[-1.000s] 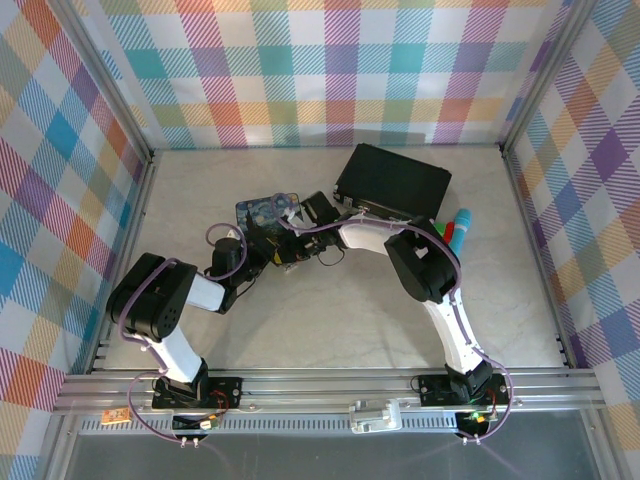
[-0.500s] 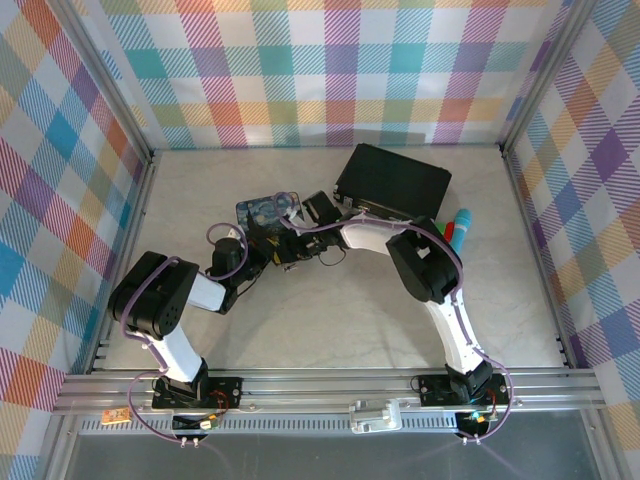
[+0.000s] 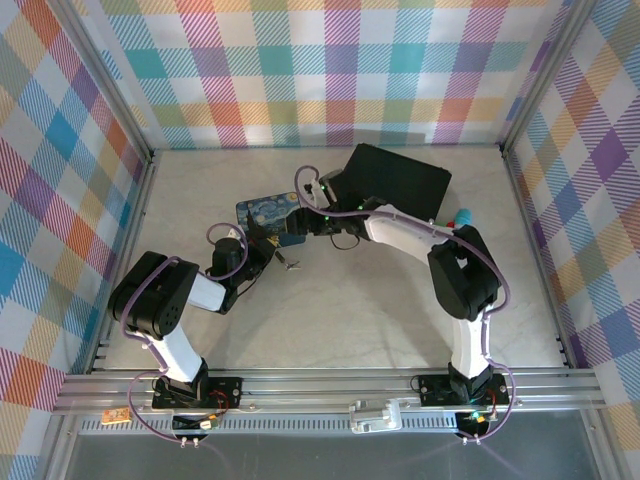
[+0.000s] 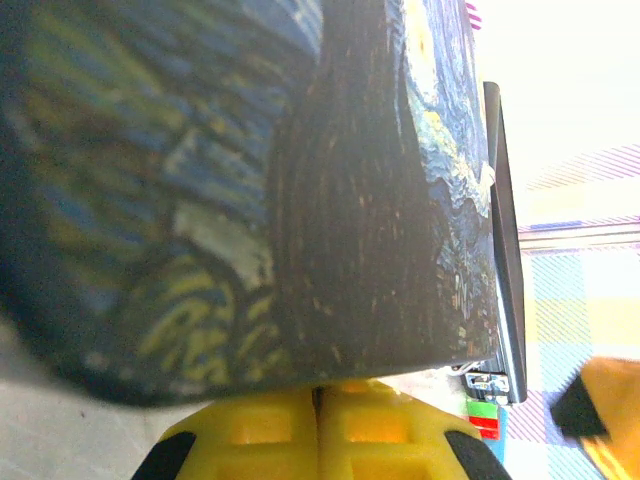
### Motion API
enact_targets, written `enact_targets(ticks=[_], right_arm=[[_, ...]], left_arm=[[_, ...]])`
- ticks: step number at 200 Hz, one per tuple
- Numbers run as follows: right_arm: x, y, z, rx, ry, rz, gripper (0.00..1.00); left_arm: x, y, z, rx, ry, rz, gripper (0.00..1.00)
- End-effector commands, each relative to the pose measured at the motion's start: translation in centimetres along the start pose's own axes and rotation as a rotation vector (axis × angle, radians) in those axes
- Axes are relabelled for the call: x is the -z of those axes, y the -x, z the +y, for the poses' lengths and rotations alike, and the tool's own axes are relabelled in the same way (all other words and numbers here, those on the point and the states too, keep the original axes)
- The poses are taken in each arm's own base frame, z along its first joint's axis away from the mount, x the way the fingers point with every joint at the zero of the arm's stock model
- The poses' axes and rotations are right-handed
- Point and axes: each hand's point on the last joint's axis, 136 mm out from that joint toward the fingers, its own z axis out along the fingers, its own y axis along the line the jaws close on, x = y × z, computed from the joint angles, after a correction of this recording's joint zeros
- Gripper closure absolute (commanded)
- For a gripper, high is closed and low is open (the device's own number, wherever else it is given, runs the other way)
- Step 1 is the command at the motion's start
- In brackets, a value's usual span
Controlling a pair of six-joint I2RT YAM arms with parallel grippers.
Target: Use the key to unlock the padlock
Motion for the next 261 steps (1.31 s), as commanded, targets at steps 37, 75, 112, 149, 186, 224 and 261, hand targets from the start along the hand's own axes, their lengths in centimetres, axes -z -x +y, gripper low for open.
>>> enact_targets(ticks=[37, 75, 112, 149, 186, 224, 261], right_arm=[[-3.8, 4.2, -4.4, -0.065, -0.212, -0.135, 0.31], [-6.4, 3.6, -5.5, -0.127, -0.216, -0.113, 0.37], [-6.5, 1.4, -6.2, -0.218, -0.259, -0.122, 0.57], [-5.8, -1.3, -6.4, -0.291, -0.31, -0.16, 0.7], [-5.3, -1.8, -6.3, -0.346, -0.307, -0.186, 0.74], [-5.0, -1.5, -6.3, -0.363, -0.309, -0.201, 0.75], [-5.1, -1.3, -6.2, -0.39, -0.301, -0.212, 0.76]], left_arm=[[0.5, 0.6, 0.7, 0.021, 0.028, -0.056, 1.0], [0.7, 1.0, 0.6, 0.035, 0.011, -0.093, 1.0], [1.0, 1.7, 1.1, 0.049, 0.021, -0.162, 1.0], [1.4, 2.7, 2.5, 0.122, 0.031, -0.282, 1.0], [1.3, 3.3, 3.8, 0.186, 0.043, -0.358, 1.0], [2.3, 4.3, 4.4, 0.224, 0.066, -0.443, 1.0], [3.5, 5.4, 4.7, 0.267, 0.078, -0.538, 1.0]])
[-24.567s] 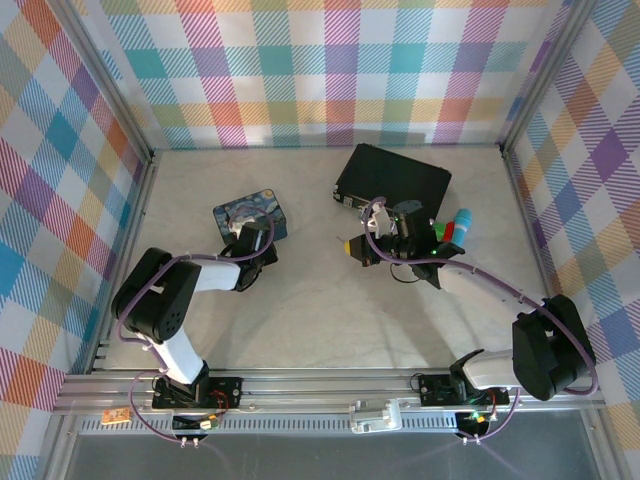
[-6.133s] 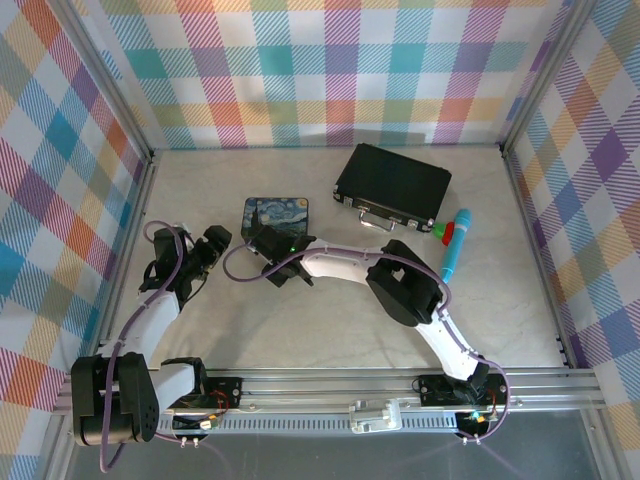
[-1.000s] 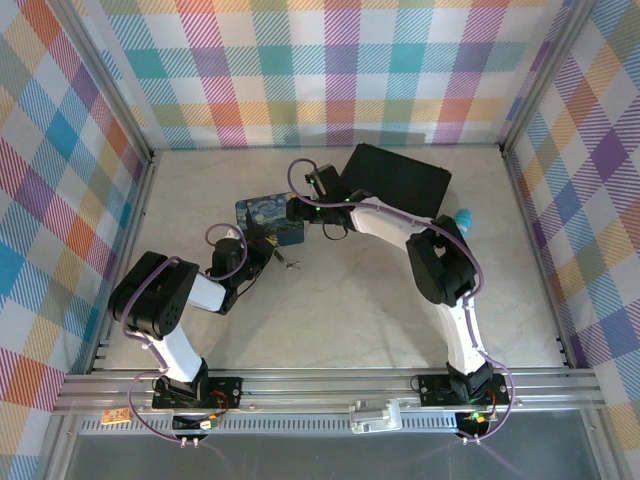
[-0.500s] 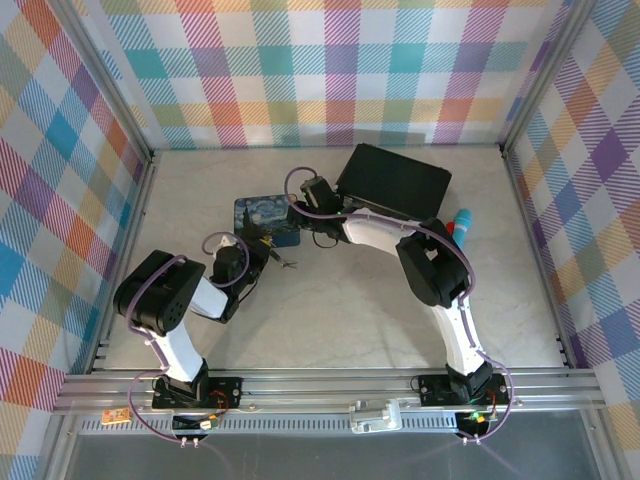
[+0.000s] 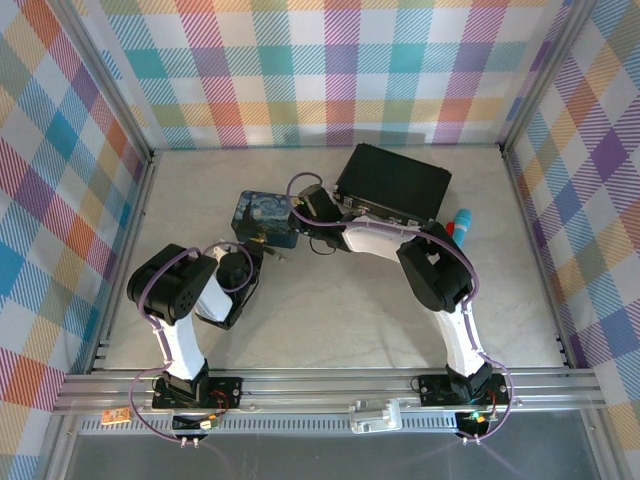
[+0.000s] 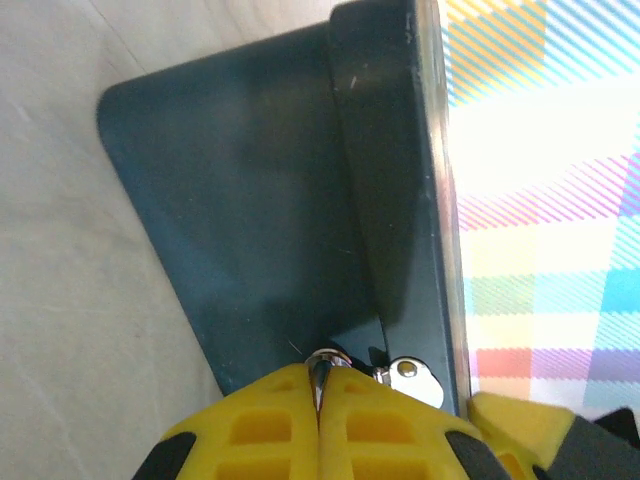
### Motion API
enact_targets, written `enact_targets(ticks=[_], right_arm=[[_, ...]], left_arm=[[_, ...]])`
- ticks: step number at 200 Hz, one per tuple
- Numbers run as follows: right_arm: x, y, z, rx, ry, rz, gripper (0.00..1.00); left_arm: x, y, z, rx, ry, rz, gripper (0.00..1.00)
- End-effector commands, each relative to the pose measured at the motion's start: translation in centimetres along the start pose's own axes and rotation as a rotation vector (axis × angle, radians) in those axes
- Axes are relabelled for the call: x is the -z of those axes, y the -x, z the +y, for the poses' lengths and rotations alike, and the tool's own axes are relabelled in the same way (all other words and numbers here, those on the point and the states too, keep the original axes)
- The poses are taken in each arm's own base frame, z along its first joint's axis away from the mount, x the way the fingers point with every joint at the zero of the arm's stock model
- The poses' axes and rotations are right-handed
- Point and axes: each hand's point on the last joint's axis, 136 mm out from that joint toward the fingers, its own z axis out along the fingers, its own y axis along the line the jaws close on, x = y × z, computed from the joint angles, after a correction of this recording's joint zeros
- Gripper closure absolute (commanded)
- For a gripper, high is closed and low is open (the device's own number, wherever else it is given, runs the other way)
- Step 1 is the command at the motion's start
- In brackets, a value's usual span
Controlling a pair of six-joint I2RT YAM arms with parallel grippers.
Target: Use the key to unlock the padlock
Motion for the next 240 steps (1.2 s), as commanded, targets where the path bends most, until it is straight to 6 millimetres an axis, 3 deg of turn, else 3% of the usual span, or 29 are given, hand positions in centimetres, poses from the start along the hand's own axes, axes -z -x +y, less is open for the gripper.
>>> enact_targets(ticks=[1, 95, 124, 172, 198, 240], right_arm=[[0.0, -1.7, -3.1, -0.017, -0.106, 0.043, 0.76], [0.3, -0.6, -1.9, -0.023, -0.074, 0.013, 0.78], [1.0, 0.4, -0.4, 0.005, 0.002, 0.024, 0.7], [4.8, 2.7, 2.5, 0.144, 0.164, 0.074, 0.45], [7.5, 2.8, 1.3, 0.248, 0.157, 0.104, 0.36], [12.1, 1.4, -1.5, 0.369, 0.204, 0.239, 0.3]], left_arm=[[0.9, 2.4, 1.8, 0.02, 0.073, -0.143, 1.0], [1.7, 4.2, -0.3, -0.008, 0.041, -0.23, 1.0], [2.2, 3.6, -1.3, -0.044, 0.031, -0.171, 1.0], [5.1, 1.7, -3.5, -0.239, 0.15, 0.034, 1.0], [7.6, 0.9, -5.5, -0.361, 0.16, 0.136, 1.0], [9.8, -3.8, -7.2, -0.503, 0.119, 0.385, 1.0]])
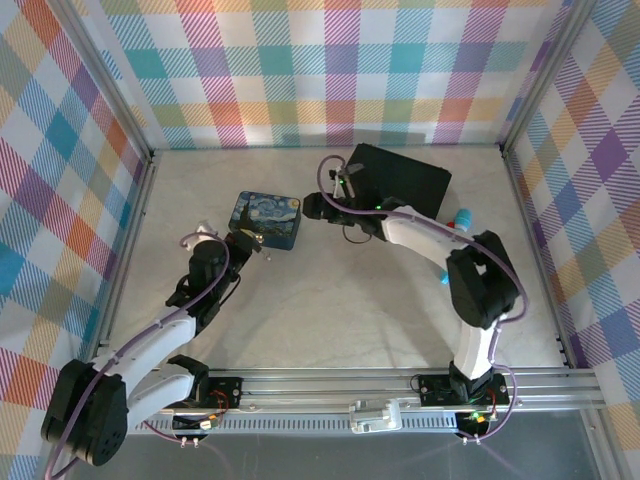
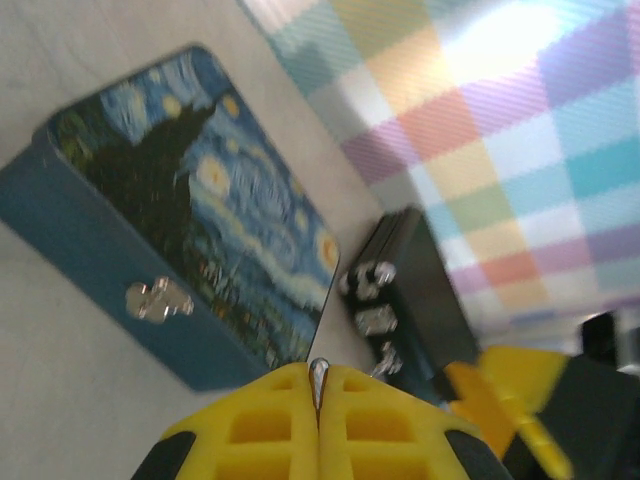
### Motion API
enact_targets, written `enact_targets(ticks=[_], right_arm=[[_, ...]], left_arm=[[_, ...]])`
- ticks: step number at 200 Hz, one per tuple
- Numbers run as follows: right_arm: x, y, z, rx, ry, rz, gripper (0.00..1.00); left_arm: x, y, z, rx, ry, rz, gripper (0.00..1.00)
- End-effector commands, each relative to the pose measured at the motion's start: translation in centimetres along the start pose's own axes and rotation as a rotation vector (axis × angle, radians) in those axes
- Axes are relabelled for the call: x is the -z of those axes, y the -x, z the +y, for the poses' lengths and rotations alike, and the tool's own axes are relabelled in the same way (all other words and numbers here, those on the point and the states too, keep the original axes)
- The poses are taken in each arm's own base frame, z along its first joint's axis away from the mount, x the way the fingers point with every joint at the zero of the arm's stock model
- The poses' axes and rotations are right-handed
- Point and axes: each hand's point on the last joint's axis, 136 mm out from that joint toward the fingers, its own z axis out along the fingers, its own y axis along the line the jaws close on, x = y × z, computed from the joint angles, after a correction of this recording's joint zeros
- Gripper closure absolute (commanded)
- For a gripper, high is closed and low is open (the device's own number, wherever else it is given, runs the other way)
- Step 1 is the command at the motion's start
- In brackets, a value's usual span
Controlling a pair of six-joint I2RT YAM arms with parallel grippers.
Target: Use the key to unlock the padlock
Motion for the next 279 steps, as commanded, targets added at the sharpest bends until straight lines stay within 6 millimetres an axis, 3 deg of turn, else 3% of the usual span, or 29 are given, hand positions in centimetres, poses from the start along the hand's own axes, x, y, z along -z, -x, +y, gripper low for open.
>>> enact_targets(ticks=[1, 55, 81, 103, 129, 148, 160, 184, 193, 198, 242, 263, 279], right_arm=[[2.4, -3.0, -0.7, 0.109, 0.049, 0.146, 0.3], [7.5, -5.3, -4.9, 0.117, 0.034, 0.199, 0.25], [9.5, -5.5, -7.0, 0.06, 0.02, 0.169, 0.23], [10.9, -5.7, -8.6, 0.018, 0.016, 0.139, 0.23], [11.9, -6.3, -10.0, 0.02, -0.007, 0.123, 0.22], [12.3, -6.5, -11.1, 0.019, -0.036, 0.114, 0.21], [12.4, -6.4, -11.6, 0.016, -0.046, 0.107, 0.21], [12.5, -6.1, -12.4, 0.039, -0.083, 0.09, 0.21], [12.6, -5.8, -13.1, 0.057, -0.119, 0.073, 0.2], [12.7, -5.6, -13.6, 0.07, -0.146, 0.063, 0.19], [15.7, -2.1, -19.0, 0.232, -0.496, -0.147, 0.16], [16.8, -0.7, -20.9, 0.34, -0.606, -0.286, 0.15], [17.0, -0.2, -22.6, 0.344, -0.649, -0.341, 0.14]], left_arm=[[0.9, -5.1, 0.9, -0.153, 0.069, 0.247, 1.0], [-1.6, -13.7, -5.0, -0.31, -0.084, 0.475, 1.0], [-3.5, -18.1, -6.6, -0.322, -0.127, 0.555, 1.0], [-5.3, -20.8, -6.2, -0.304, -0.119, 0.593, 1.0], [-6.7, -22.5, -5.2, -0.301, -0.093, 0.607, 0.99], [-7.2, -22.9, -4.5, -0.314, -0.069, 0.615, 0.9], [-7.2, -22.9, -4.3, -0.332, -0.054, 0.616, 0.72], [-6.9, -21.5, -4.3, -0.38, -0.013, 0.579, 0.37], [-6.5, -20.5, -4.5, -0.405, 0.007, 0.552, 0.1], [-6.3, -19.6, -4.6, -0.425, 0.023, 0.533, 0.01], [-3.4, -9.9, -5.6, -0.616, 0.11, 0.34, 0.0], [-1.9, -4.1, -4.7, -0.686, 0.175, 0.22, 0.0], [-1.1, 0.1, -2.8, -0.704, 0.255, 0.136, 0.0]])
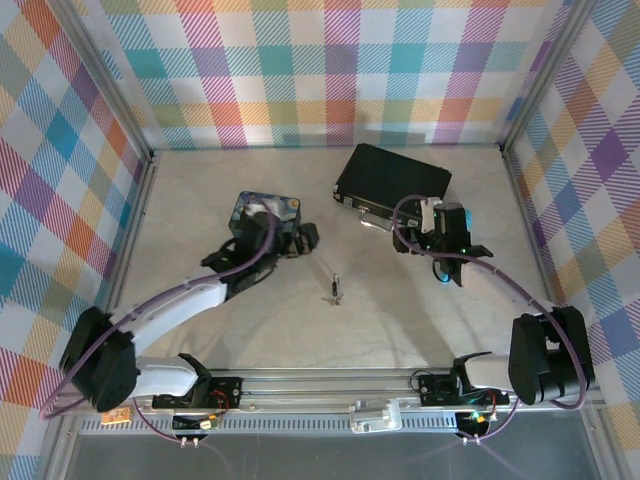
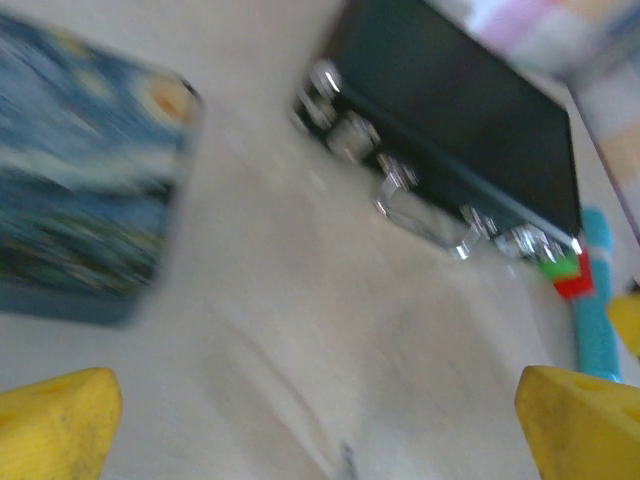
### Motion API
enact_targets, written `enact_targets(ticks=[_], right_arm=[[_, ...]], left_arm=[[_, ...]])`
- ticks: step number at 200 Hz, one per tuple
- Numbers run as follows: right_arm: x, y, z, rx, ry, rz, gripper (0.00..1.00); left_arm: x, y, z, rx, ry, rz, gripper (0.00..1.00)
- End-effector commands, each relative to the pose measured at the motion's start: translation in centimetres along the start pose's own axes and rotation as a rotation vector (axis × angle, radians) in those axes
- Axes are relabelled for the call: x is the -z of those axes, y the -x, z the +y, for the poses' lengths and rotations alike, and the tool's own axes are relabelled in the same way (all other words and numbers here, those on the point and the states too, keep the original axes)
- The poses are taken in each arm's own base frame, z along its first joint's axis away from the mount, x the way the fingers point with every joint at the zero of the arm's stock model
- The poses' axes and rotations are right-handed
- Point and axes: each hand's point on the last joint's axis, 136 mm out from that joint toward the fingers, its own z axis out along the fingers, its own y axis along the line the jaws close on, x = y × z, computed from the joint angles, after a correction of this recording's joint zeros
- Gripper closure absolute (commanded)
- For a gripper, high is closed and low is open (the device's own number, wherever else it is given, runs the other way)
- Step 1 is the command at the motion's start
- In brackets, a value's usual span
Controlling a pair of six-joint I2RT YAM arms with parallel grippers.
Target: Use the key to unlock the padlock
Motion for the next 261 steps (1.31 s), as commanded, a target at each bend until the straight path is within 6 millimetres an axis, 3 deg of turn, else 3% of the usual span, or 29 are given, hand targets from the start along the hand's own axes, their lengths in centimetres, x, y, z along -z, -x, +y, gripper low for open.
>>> enact_targets(ticks=[1, 26, 54, 73, 92, 99, 136, 155, 180, 200, 261], right_arm=[[-0.3, 2.7, -3.7, 0.067, -0.172, -0.174, 0.14], [-2.0, 2.1, -4.8, 0.075, -0.182, -0.213, 0.14], [-3.0, 1.2, -5.2, 0.077, -0.15, -0.235, 0.16], [-3.0, 0.6, -5.6, 0.055, -0.13, -0.287, 0.16], [-2.9, 0.1, -6.7, -0.007, -0.114, -0.323, 0.04], [-3.3, -0.5, -7.2, -0.027, -0.114, -0.322, 0.0], [-3.2, -0.5, -7.7, -0.044, -0.117, -0.323, 0.01], [-3.2, -0.4, -7.7, -0.044, -0.118, -0.324, 0.01], [-3.3, -0.5, -7.7, -0.046, -0.116, -0.32, 0.01], [-3.2, -0.5, -7.7, -0.045, -0.117, -0.321, 0.01], [-3.2, -0.5, -7.7, -0.044, -0.116, -0.32, 0.01]], left_arm=[[2.1, 2.2, 6.6, -0.124, 0.223, -0.04, 0.0], [3.7, 4.0, 13.0, -0.13, 0.405, -0.137, 0.0], [4.8, 3.6, 18.6, -0.136, 0.579, -0.23, 0.0], [4.8, 3.1, 20.7, -0.141, 0.637, -0.267, 0.0], [3.9, 2.5, 22.2, -0.158, 0.664, -0.265, 0.0], [3.6, 2.3, 22.6, -0.162, 0.663, -0.267, 0.0], [1.8, 1.7, 23.2, -0.217, 0.606, -0.333, 0.0], [1.5, 2.4, 22.5, -0.274, 0.554, -0.392, 0.0], [0.6, 2.0, 23.1, -0.229, 0.482, -0.449, 0.0], [-1.2, 1.0, 23.4, -0.255, 0.453, -0.426, 0.0], [-3.2, 1.2, 23.6, -0.261, 0.463, -0.309, 0.0]])
